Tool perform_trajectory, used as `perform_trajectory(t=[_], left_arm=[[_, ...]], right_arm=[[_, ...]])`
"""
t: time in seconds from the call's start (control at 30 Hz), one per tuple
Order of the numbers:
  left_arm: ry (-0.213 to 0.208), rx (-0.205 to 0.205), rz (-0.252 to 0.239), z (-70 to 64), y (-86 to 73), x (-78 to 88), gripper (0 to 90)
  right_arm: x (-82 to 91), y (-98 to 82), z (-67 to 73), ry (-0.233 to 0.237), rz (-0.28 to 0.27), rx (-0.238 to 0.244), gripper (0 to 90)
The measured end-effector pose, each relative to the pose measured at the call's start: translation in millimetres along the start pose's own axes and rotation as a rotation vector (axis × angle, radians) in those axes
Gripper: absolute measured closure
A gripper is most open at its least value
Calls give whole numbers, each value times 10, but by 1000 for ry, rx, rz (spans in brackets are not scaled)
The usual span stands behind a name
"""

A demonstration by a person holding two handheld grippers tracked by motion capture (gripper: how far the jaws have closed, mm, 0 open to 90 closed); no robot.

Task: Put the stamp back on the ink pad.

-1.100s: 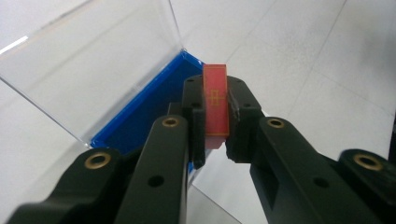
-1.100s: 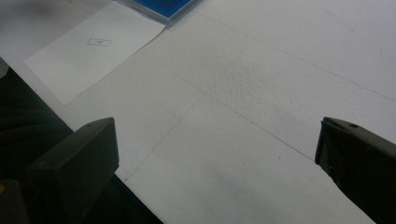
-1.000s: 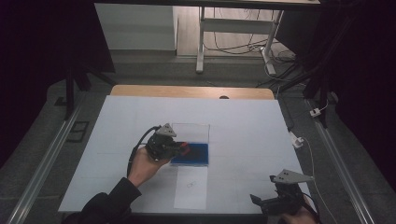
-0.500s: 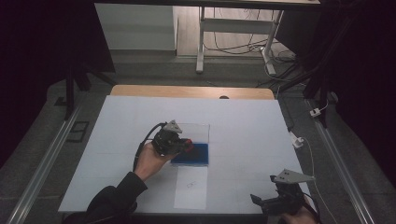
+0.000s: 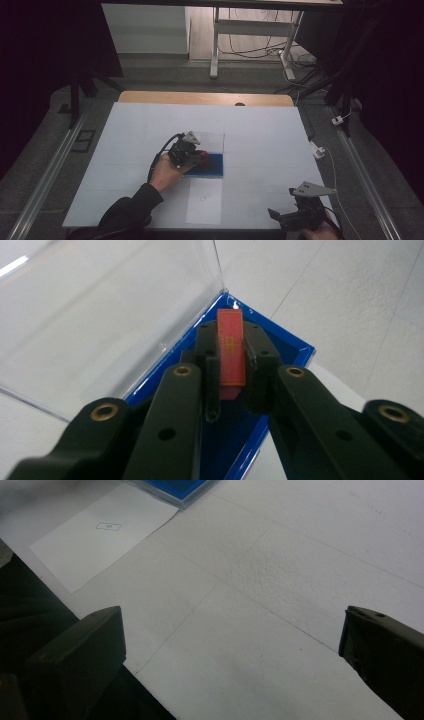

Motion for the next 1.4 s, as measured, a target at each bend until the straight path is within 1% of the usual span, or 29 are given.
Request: perform_trajectory(t=[0.37,0.43,0.57,0.87,0.93,1.0,1.17,1.23,1.4], left_arm=[[16,-30,41,-33,-70,-116,800],[18,-32,38,-36,-72,-122,800],[30,-49,45,-49,-73,-128,799],[27,-35,54,-47,-70,-138,794],[27,-39,69,-52,-81,-153,776],[29,-42,74,-56,-90,-167,757],[22,-27,55,-52,-64,-143,707],[25,-24,47,-45,-55,-127,682],[25,-5,33,-26,-37,-92,599]], right_arm=[[2,-3,3,1,1,2,0],[2,-3,3,1,1,3,0],[-1,-4,4,-1,2,4,0],[-3,-5,5,-3,3,5,0],[-3,-5,5,-3,3,5,0],[-1,-6,4,-2,2,7,0],[-2,-6,6,0,2,8,0],[-2,-6,8,0,2,7,0],[-1,-6,8,-2,2,8,0]])
Point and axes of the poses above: each handheld gripper's, and its own axes: x roughly backward along the jaws, y roughly out of its top, z roughly to its left, the point moved 7 cm from there along -x, roughly forward along the jaws, and after that the axes turned 7 degrees about -x, right-handed, at the moved point
